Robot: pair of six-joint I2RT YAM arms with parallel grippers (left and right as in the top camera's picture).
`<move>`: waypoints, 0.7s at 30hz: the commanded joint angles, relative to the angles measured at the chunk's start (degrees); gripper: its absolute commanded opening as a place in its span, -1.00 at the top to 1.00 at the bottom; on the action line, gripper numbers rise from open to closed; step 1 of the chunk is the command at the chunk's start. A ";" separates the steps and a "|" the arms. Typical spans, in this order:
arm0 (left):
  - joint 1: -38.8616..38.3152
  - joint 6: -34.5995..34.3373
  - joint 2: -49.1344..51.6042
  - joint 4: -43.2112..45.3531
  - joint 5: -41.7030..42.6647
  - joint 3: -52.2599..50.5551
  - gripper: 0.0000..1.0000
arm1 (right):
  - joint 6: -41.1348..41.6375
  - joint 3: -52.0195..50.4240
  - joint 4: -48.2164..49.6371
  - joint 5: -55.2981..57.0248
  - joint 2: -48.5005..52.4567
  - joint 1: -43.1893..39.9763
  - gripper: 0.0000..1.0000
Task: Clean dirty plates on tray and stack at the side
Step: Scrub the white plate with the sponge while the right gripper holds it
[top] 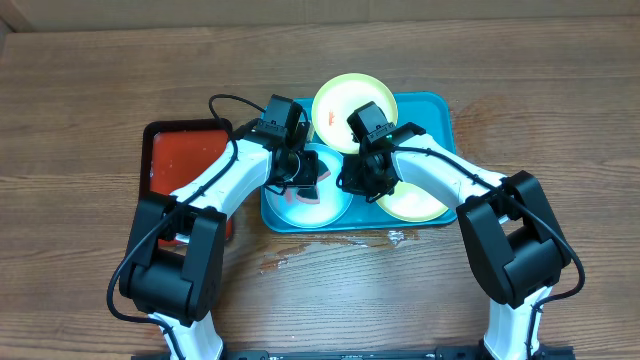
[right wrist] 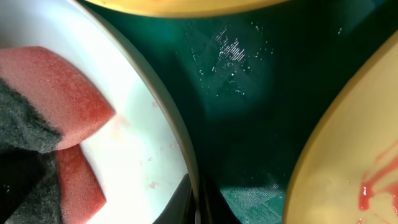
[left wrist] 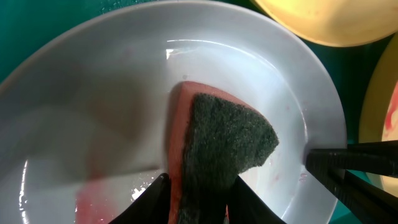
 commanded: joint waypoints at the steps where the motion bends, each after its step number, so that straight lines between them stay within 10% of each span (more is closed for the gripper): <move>1: -0.17 0.66 0.63 -0.11 0.68 -0.63 0.37 | 0.02 -0.24 0.24 0.28 2.01 0.26 0.92; 9: -0.85 0.66 2.93 -1.01 0.02 -0.63 0.92 | 0.00 -0.24 0.11 0.28 2.01 0.26 0.92; 21: 3.08 -1.49 2.91 -7.82 -18.38 0.90 0.92 | 0.00 -0.24 0.24 0.31 2.01 0.26 0.92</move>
